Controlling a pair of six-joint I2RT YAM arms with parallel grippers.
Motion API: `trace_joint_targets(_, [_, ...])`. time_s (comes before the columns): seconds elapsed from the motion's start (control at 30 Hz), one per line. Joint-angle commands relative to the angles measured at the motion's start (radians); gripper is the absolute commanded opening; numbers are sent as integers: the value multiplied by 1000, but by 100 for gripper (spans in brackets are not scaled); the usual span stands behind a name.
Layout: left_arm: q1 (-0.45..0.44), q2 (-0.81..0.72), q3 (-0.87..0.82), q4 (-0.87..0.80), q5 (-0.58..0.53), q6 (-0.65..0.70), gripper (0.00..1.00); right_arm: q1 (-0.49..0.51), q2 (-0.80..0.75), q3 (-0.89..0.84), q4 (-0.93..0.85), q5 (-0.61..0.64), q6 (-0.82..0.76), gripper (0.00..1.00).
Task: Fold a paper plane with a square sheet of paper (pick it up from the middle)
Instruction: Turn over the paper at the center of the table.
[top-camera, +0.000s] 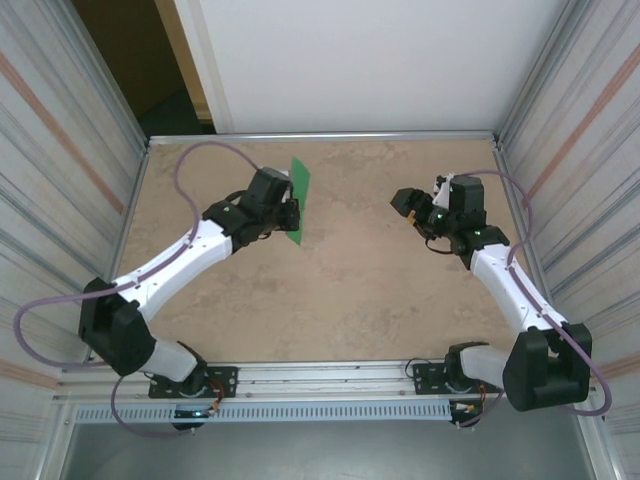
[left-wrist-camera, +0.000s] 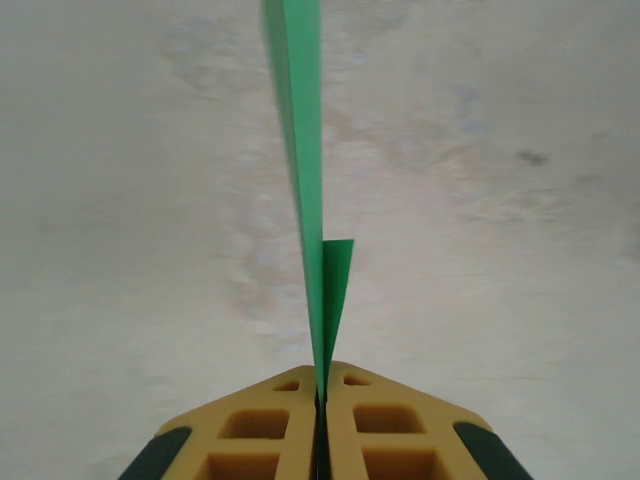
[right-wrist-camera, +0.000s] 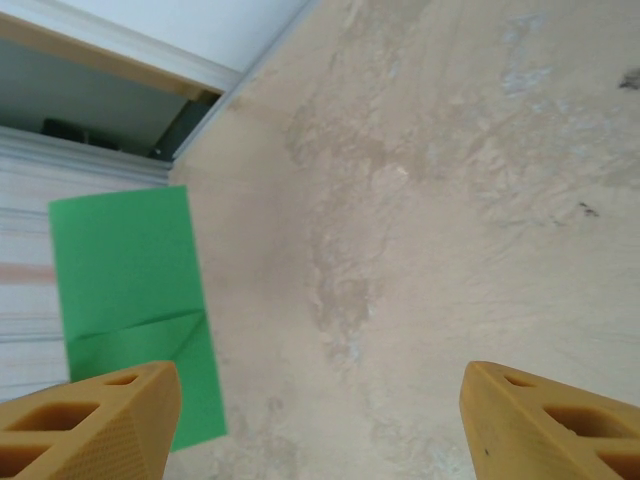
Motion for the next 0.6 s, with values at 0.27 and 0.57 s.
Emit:
trace_joint_targets(0.27, [-204,430,305,-441,-560,105,11,-43,-73,-25,-131,190,-8,72])
trace_joint_targets(0.57, [-247,618,403,-435,-342,20,16,-90,-117,-61,-170,227,8,72])
